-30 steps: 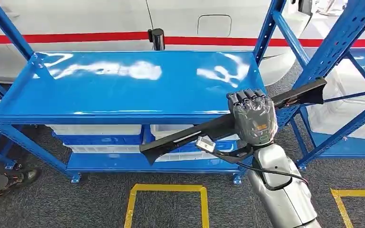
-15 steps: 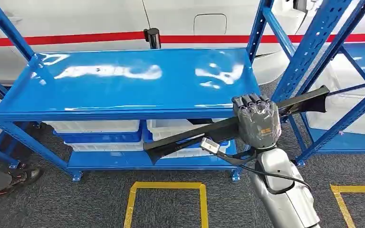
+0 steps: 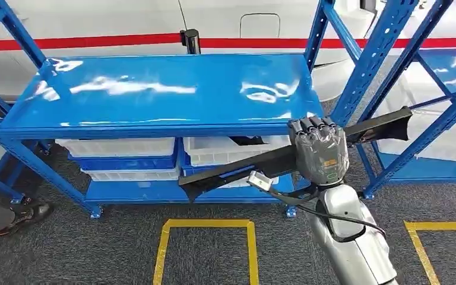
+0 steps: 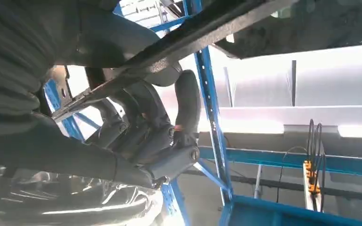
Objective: Take the parts from the cabinet and place them on the table.
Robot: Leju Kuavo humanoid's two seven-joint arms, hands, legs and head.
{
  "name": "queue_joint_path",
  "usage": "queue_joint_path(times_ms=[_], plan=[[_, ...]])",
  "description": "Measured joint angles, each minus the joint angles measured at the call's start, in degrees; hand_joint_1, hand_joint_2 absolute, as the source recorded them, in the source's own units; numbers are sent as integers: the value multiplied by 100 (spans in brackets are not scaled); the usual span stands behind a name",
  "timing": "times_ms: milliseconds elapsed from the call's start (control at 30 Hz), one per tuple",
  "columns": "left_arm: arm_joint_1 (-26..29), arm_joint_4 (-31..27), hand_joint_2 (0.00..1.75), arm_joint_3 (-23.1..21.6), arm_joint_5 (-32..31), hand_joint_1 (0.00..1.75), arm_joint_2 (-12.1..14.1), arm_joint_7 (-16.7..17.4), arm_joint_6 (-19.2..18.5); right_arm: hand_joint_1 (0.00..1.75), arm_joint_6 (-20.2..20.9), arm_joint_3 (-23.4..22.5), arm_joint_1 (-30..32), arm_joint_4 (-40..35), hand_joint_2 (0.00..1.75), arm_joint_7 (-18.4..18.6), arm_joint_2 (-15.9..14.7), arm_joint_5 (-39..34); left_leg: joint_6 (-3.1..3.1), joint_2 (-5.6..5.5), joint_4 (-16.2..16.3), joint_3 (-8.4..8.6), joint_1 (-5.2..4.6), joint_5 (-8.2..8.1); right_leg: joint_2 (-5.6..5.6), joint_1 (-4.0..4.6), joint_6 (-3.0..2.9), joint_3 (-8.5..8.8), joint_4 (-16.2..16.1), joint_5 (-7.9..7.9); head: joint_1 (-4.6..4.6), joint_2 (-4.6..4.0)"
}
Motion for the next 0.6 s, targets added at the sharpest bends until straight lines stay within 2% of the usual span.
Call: queue_joint_path(times_ms=[33,67,100,133,167,200,233,267,300,333,367,400,467,500,533,567,600], plan=[[-3,0,175,0,-4,0,-4,0,0,162,0,-4,0,-4,175,2,-18,0,12,34,-46,-17,13,75,-15,-14,-20,-97,120,-133,9,0],[-4,-2,175,0,-11,0,2,0,0,162,0,-2,-4,-7,175,7,-26,0,67,41,-47,-73,14,128,-14,-9,-80,-211,414,-401,20,0],[-4,-7,175,2,-11,0,4,0,0,162,2,-2,1,-7,175,9,-31,0,57,52,-44,-134,12,164,-14,-9,-115,-364,835,-662,22,0],[-2,-7,175,0,-15,0,2,0,-2,162,0,0,25,-7,175,11,-35,0,60,61,-41,-201,6,211,-15,-10,-125,-528,1328,-900,24,0],[1,-7,175,0,-17,0,0,0,-2,162,2,-2,44,-7,175,11,-39,0,57,70,-32,-272,5,255,-15,-9,-102,-632,1712,-1033,24,0],[2,-7,175,0,-17,0,2,0,-4,162,0,0,64,-7,175,11,-46,0,49,73,-27,-331,5,296,-15,-9,-49,-603,1826,-1035,24,0],[2,-7,175,0,-17,0,0,0,-4,162,0,0,69,-7,175,11,-48,0,39,77,-23,-376,5,329,-16,-9,12,-433,1649,-948,24,0],[2,-7,175,0,-20,0,-2,0,-4,162,0,0,69,-7,175,11,-52,0,23,79,-13,-415,5,358,-19,-12,68,-116,1223,-797,24,0],[2,-7,175,0,-20,0,-2,0,-4,162,0,-2,66,-7,175,11,-57,0,5,80,6,-443,7,370,-30,-17,101,263,650,-659,24,0],[1,-7,175,0,-24,0,-2,0,-4,162,0,0,63,-9,175,11,-57,0,-15,81,39,-462,7,381,-55,-28,97,648,62,-616,27,0],[0,-9,175,2,-31,0,2,0,-4,162,0,2,64,-9,175,11,-55,0,-42,87,69,-510,-30,390,-48,9,6,792,-97,-675,24,0],[-1,-9,175,0,-31,0,0,2,-4,162,0,4,78,-15,175,13,-48,0,-77,85,81,-512,-37,415,-36,30,-22,705,-46,-629,12,0],[2,-9,175,2,-26,0,0,4,-4,162,0,4,80,-17,175,15,-52,0,-119,85,112,-546,-38,449,-28,26,-77,652,-51,-638,2,0],[9,-9,175,6,-20,0,2,4,0,162,0,9,81,-17,175,17,-50,0,-133,80,132,-576,-28,452,-26,-59,-137,649,-70,-600,7,0],[11,-9,175,18,7,0,13,2,2,162,0,18,70,-20,175,20,-41,0,-176,47,188,-611,7,365,-33,-76,-181,627,-72,-566,11,0],[14,-9,175,31,22,0,11,-2,4,162,0,18,70,-20,175,22,-33,0,-219,27,405,-699,11,122,-34,-71,-244,595,-72,-532,-6,0],[17,-9,175,53,37,0,7,-11,4,162,0,20,66,-20,175,22,-22,0,-262,24,836,-874,26,-187,-38,-66,-275,551,-71,-505,-15,0]])
